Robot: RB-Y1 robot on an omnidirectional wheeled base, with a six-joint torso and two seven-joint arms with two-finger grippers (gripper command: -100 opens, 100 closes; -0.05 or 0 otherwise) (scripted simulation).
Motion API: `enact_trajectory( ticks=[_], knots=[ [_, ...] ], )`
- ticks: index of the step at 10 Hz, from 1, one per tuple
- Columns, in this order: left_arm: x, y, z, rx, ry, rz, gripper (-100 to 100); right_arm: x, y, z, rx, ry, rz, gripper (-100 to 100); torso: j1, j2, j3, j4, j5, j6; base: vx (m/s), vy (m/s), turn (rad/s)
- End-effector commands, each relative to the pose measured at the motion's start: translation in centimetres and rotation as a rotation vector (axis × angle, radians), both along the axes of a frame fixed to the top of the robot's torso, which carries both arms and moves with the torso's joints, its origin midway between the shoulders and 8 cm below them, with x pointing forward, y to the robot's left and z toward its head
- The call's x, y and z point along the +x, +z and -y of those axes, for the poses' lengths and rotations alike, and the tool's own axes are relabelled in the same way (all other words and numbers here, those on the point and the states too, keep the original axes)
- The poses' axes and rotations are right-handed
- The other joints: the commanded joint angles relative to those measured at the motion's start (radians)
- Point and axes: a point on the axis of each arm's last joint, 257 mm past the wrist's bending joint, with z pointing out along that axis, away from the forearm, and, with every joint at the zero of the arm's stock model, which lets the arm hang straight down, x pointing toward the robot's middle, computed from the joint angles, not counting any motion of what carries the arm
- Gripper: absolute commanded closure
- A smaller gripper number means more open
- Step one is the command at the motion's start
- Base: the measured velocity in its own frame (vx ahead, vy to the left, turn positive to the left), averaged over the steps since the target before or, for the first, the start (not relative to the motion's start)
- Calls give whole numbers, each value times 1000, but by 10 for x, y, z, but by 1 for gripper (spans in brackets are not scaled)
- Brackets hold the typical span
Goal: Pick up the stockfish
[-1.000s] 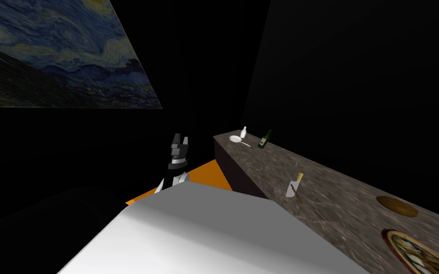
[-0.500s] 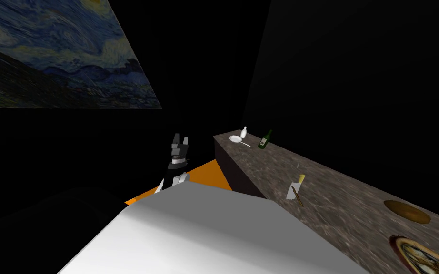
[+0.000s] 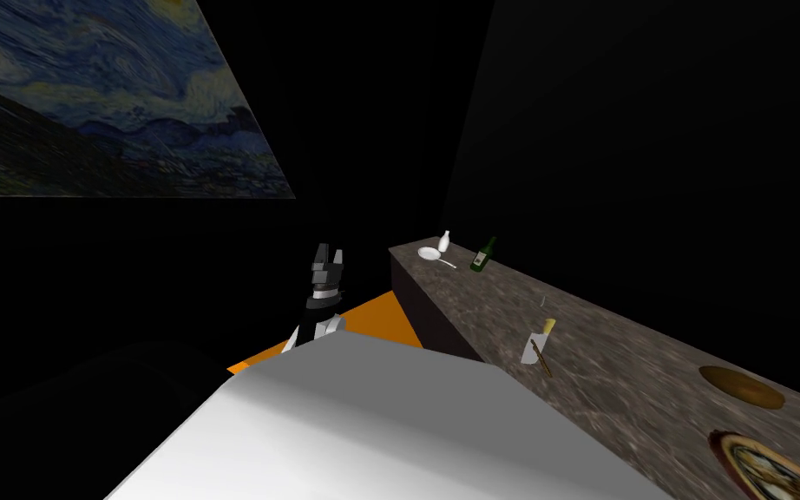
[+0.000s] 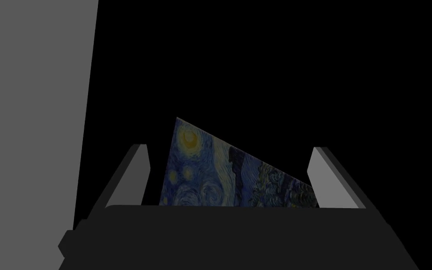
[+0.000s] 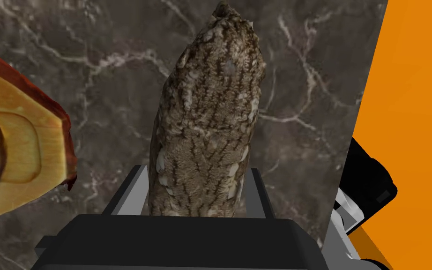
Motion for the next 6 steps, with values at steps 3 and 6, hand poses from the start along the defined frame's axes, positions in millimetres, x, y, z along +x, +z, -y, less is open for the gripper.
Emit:
enact_trajectory(
  ticks=[3,6],
  knots=[
    [0,0,0,0,0,0,0,0,0,0,0,1,0,0,0,0,0,0,0,0,0,0,0],
    [0,0,0,0,0,0,0,11,13,6,-3,11,3,100,3,0,0,0,2,0,-5,21,-39]
  ],
)
